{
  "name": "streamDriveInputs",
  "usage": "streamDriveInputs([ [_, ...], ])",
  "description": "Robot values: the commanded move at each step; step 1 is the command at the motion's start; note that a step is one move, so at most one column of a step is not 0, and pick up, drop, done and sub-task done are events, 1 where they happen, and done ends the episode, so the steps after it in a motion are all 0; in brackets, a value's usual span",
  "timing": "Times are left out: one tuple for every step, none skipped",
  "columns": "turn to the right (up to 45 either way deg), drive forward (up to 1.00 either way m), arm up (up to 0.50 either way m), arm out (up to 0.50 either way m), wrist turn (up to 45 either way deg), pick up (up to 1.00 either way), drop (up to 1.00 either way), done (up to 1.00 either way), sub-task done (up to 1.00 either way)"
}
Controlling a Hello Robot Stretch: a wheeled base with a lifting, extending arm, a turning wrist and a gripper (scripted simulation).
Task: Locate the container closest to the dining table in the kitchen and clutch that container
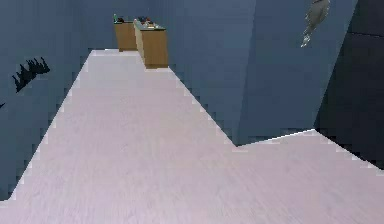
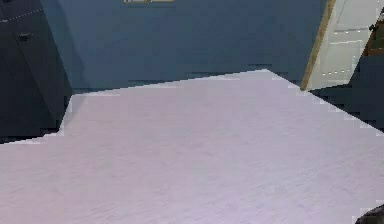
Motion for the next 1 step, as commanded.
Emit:
streamDriveInputs([
  [-9.0,0.00,0.00,0.00,0.0,0.00,0.00,0.00,0.00],
])
